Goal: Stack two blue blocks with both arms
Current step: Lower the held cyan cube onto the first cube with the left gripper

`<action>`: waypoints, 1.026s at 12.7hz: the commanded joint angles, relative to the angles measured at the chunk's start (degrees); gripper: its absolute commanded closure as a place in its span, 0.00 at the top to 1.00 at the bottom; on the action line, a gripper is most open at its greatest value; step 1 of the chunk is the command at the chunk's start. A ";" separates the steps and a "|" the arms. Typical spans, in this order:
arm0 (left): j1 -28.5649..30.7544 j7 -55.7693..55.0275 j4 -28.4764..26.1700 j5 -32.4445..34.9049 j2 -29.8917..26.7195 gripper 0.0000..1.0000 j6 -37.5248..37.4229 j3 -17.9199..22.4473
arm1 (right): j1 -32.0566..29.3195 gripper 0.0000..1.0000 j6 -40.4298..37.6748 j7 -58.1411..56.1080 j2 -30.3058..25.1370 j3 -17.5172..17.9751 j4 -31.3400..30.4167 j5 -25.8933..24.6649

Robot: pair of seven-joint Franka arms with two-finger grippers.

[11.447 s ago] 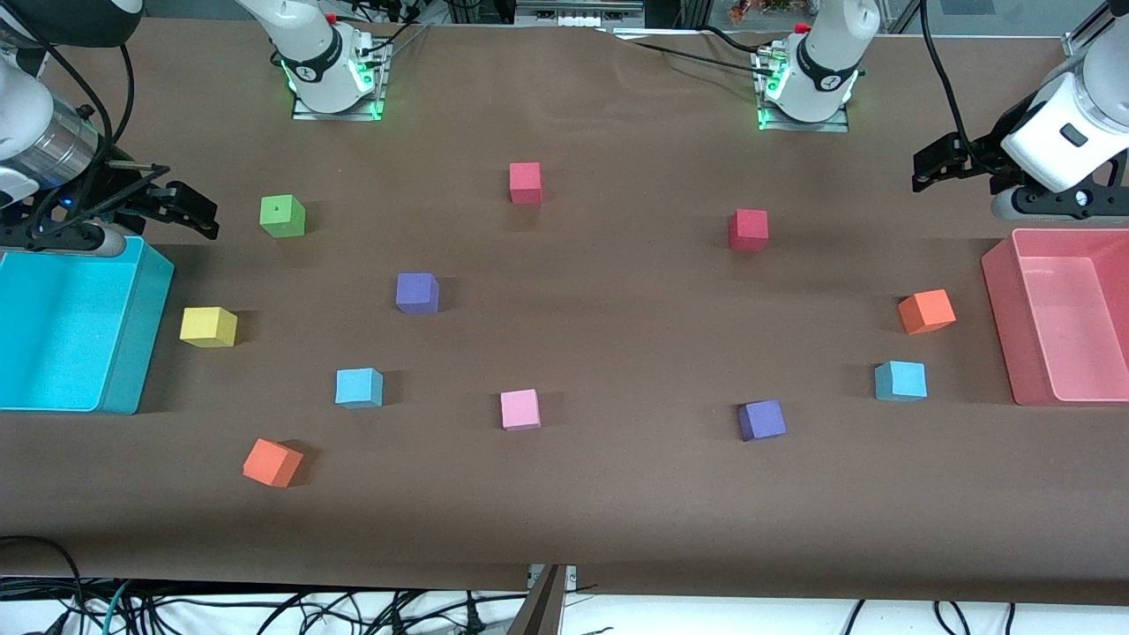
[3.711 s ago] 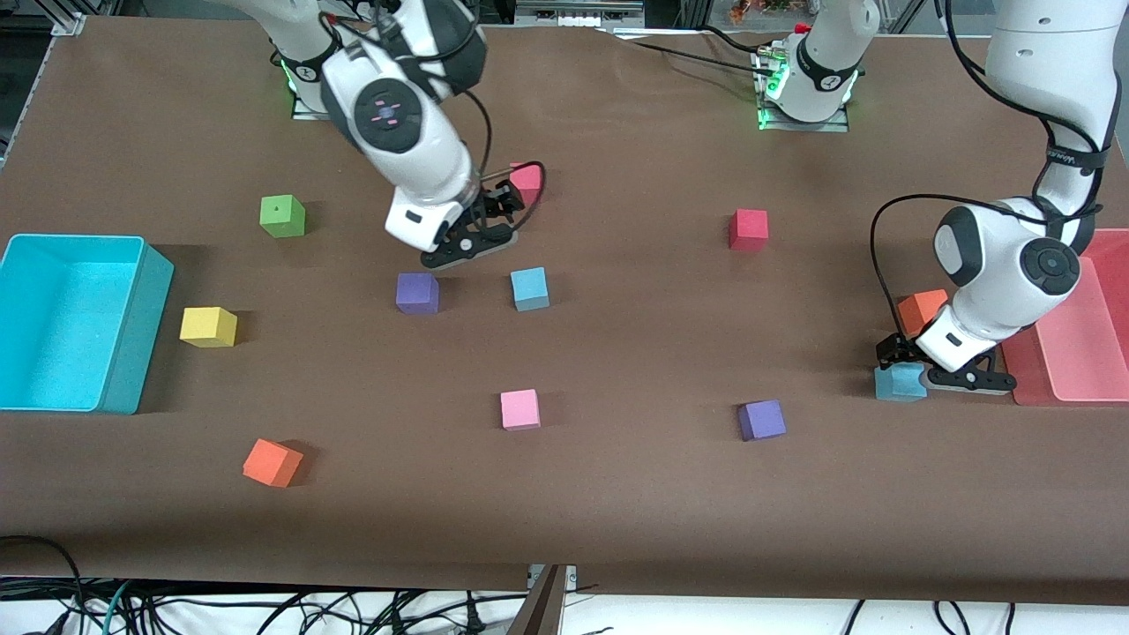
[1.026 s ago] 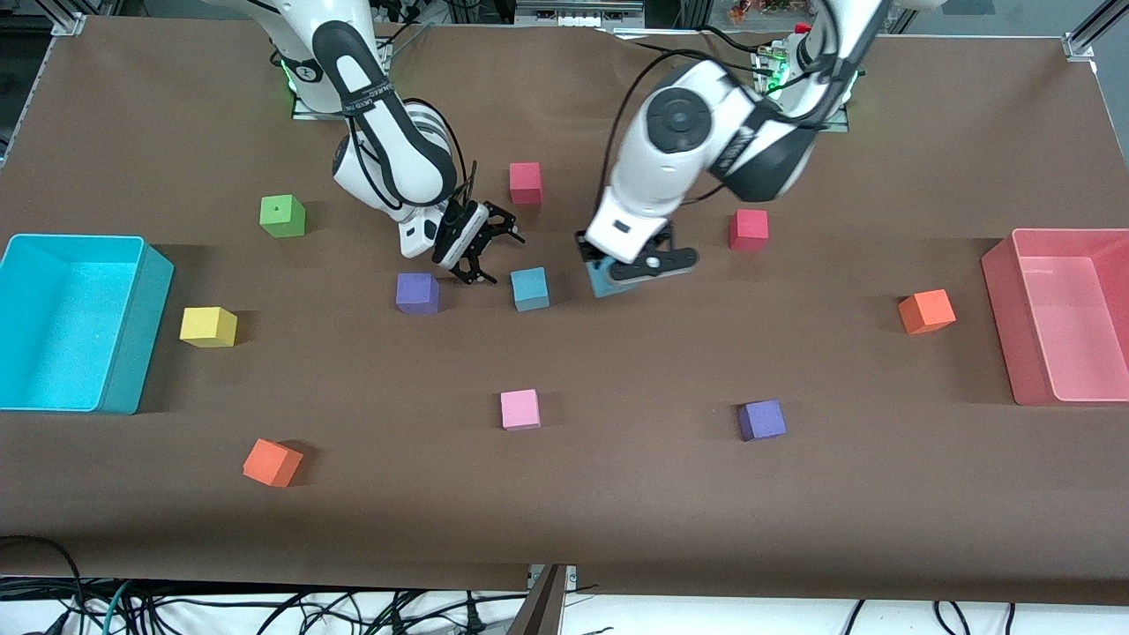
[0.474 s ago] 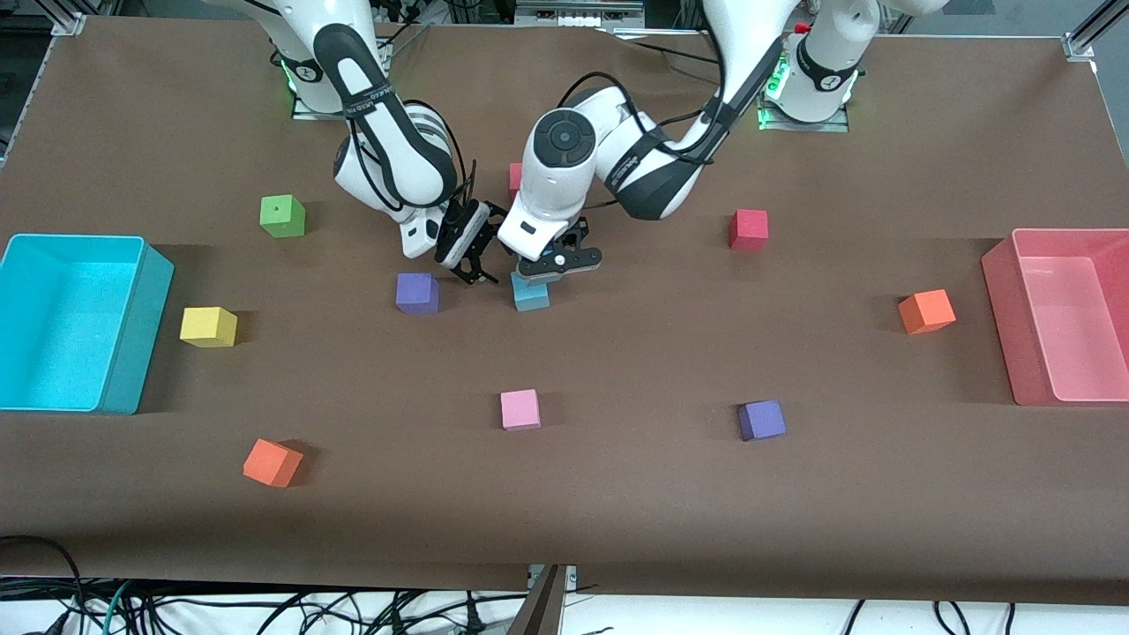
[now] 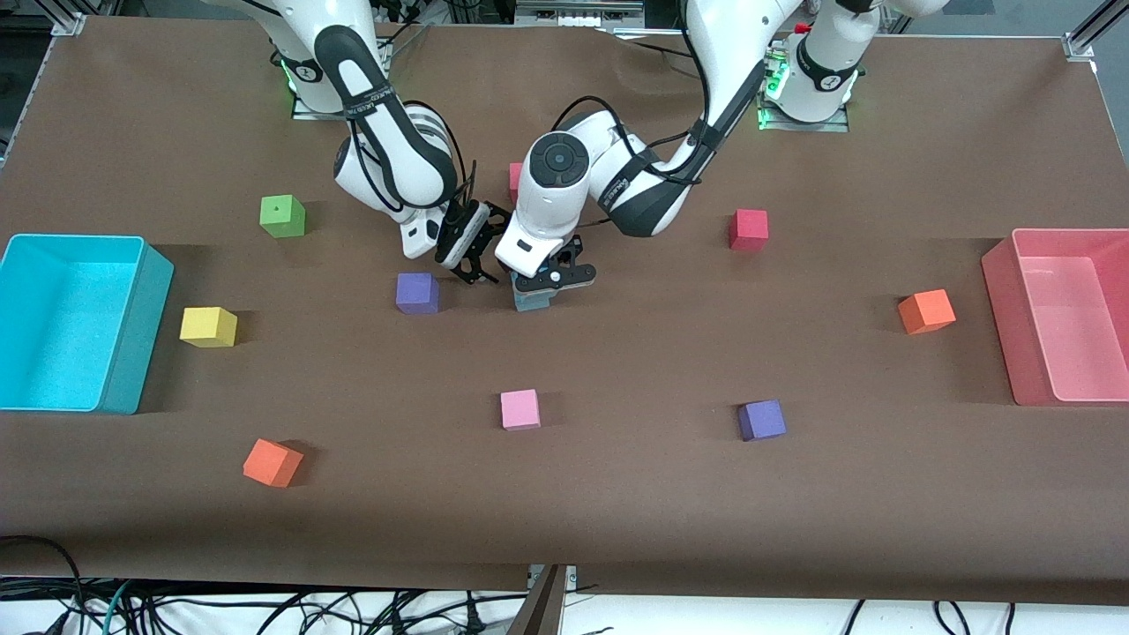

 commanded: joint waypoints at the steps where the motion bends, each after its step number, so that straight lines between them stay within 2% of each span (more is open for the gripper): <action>1: -2.24 0.22 2.31 -0.37 1.52 0.00 -0.29 1.51 | 0.14 1.00 -0.53 -1.70 0.19 -0.28 0.54 1.50; 4: -2.95 -0.31 2.13 1.21 1.69 0.03 -0.29 1.34 | 0.14 1.00 -0.53 -1.70 0.19 -0.28 0.54 1.50; 6: -2.95 -0.31 2.04 1.12 1.78 0.17 -0.29 1.33 | 0.14 1.00 -0.53 -1.70 0.19 -0.28 0.54 1.50; 7: -2.95 -0.22 2.04 1.12 1.78 0.42 -0.29 1.33 | 0.14 1.00 -0.53 -1.70 0.19 -0.28 0.54 1.50; 9: -2.95 -0.05 2.04 1.12 1.96 0.76 -0.29 1.33 | 0.14 1.00 -0.53 -2.05 0.10 -0.28 0.37 1.50; 10: -2.95 0.30 2.04 1.30 2.13 0.99 -0.29 1.42 | 0.14 1.00 -0.53 -2.48 0.10 -0.28 0.28 1.50; 13: -2.95 0.31 2.13 1.39 2.13 1.00 -0.29 1.51 | 0.05 1.00 -0.53 -3.63 0.10 -0.28 0.10 1.59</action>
